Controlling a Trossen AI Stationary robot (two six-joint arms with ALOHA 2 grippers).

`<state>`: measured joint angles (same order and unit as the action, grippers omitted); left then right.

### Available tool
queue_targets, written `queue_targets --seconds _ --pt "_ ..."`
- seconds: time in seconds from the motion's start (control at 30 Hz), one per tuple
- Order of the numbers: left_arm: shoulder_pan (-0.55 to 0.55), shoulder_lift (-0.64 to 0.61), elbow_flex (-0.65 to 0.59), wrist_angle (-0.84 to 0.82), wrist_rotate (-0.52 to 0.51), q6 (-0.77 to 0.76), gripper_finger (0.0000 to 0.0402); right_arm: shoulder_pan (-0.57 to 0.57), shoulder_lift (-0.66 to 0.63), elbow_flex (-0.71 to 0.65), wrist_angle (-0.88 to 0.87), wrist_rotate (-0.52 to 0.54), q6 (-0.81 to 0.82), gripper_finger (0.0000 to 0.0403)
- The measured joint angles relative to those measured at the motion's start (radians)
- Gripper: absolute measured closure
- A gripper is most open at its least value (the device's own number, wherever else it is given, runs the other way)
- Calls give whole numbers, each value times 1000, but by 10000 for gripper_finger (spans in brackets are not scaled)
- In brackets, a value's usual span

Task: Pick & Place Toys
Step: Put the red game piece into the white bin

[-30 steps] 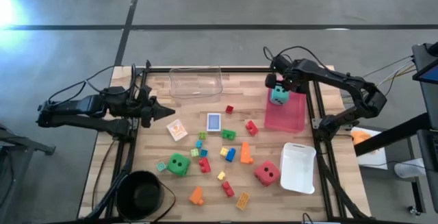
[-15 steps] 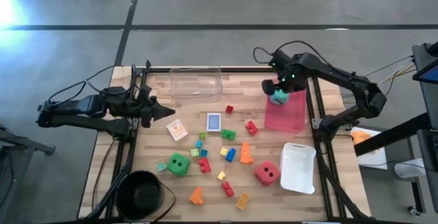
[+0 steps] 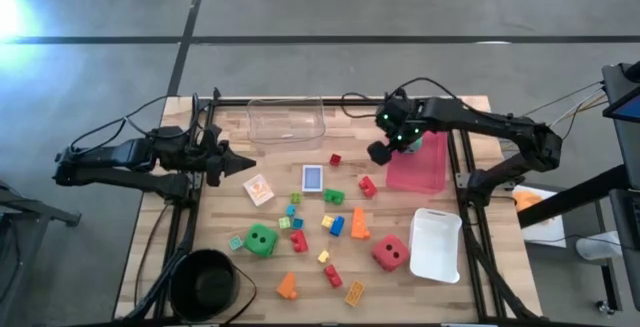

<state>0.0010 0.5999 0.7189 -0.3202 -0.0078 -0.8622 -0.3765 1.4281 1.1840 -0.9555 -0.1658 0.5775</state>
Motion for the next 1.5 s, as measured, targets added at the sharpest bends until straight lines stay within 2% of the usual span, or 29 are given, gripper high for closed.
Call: queue_targets --seconds 0.37,0.67,1.07,1.27,1.4,1.5 --pt "0 0 0 -1 0 0 399 97 58 -13 45 21 18 3" --pt "0 0 0 -2 0 0 399 153 230 73 -14 37 69 3" --pt "0 0 0 -2 0 0 399 190 432 221 -109 45 47 3" --pt "1 0 0 -1 -29 -3 399 198 469 205 -116 59 44 3" --pt "1 0 0 31 -29 -74 399 203 472 188 -113 64 43 3" --pt "3 24 1 104 -21 -10 399 202 472 178 -111 68 43 3"
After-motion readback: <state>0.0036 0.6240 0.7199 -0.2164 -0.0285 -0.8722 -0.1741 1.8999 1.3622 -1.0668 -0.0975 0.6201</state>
